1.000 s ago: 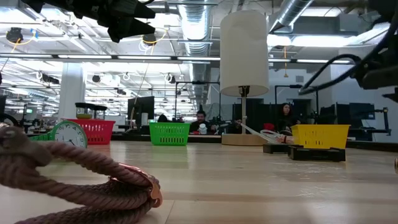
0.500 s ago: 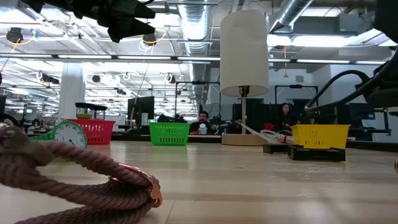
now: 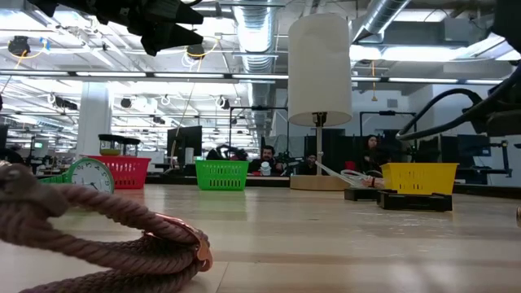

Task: Pick & Place Office items
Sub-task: Put the black wrist watch into the yellow bin

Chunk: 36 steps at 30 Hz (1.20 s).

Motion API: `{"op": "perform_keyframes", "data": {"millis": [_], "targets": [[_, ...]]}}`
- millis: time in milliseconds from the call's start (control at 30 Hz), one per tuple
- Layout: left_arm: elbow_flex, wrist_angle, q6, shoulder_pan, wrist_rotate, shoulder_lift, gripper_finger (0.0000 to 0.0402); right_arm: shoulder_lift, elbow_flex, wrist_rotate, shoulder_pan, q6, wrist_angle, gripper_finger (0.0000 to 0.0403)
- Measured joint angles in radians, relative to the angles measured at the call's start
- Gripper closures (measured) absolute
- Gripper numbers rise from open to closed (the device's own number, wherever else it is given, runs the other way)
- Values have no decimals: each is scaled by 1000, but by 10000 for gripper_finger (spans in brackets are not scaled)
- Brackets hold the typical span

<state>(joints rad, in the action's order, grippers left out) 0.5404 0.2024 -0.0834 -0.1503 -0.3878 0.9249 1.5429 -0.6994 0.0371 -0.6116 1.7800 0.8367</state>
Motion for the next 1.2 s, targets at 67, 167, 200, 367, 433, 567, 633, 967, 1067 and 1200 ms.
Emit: {"op": "perform_keyframes", "data": {"millis": [67,167,200,367,433,567,633,967,1067,1200], "targets": [[0,0,0,0,0,0,152,0,0,2,4,-4,-2,335],[0,0,0,0,0,0,152,0,0,19,10,-39,-4,375],[0,0,0,0,0,0,152,1,0,33,11,-53,-2,387],[0,0,0,0,0,0,152,5,-30,105,45,-139,41,387],[0,0,0,0,0,0,152,8,-70,157,66,-211,89,389],[0,0,0,0,0,0,152,-14,-170,288,109,-331,262,397],[0,1,0,0,0,0,152,-42,-219,372,149,-371,340,395],[0,0,0,0,0,0,152,-358,-290,620,407,-693,435,397],[0,0,0,0,0,0,152,-429,-280,626,508,-838,335,397],[0,0,-3,0,0,0,152,-469,-216,572,629,-1018,149,397]]}}
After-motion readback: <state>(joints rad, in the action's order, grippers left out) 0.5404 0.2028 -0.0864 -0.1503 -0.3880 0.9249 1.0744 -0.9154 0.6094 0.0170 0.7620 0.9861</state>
